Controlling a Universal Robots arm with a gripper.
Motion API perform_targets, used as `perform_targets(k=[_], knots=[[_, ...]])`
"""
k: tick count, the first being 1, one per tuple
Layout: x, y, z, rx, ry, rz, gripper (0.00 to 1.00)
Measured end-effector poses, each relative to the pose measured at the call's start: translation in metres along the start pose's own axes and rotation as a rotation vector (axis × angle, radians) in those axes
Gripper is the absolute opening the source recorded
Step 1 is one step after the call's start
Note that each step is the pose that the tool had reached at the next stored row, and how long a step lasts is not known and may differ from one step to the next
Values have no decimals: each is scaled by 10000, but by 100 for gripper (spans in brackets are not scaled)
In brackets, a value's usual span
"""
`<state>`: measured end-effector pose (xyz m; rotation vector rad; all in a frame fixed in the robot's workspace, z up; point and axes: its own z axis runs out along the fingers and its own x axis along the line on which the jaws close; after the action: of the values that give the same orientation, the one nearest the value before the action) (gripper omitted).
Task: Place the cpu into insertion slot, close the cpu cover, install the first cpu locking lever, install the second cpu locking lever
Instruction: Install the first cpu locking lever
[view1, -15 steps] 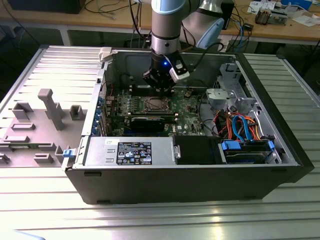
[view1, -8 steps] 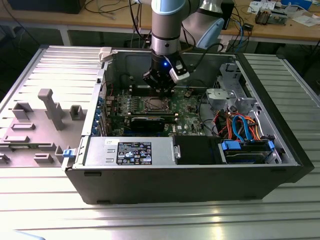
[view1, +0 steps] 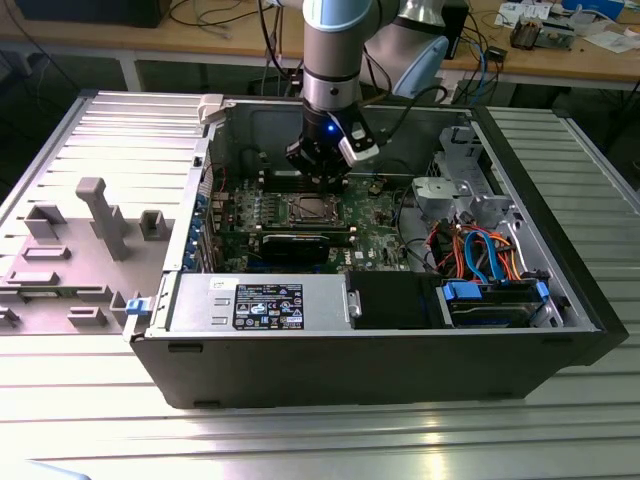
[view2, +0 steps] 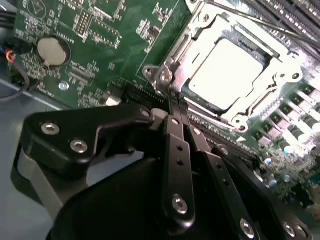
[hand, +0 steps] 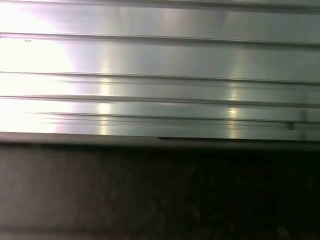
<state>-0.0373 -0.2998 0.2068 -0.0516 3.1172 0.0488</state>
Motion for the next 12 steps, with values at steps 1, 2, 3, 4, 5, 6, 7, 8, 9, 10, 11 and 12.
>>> perform_targets(k=[1,2,3,4,5,6,7,8,9,10,11,12], knots=[[0,0,-7,0,-1,0,11],[0,1,-10,4,-1,1,11],[0,0,-10,17,-1,1,11],[0,-3,-11,28,0,0,11],[1,-10,-11,45,1,1,11],[1,-17,-11,60,2,0,11],[1,-20,-10,72,1,0,11],[1,-22,-10,79,1,0,11],[1,-23,-11,81,3,-1,11],[1,-23,-10,80,2,-1,11],[1,-24,-11,81,2,0,11],[1,-24,-10,80,1,0,11]])
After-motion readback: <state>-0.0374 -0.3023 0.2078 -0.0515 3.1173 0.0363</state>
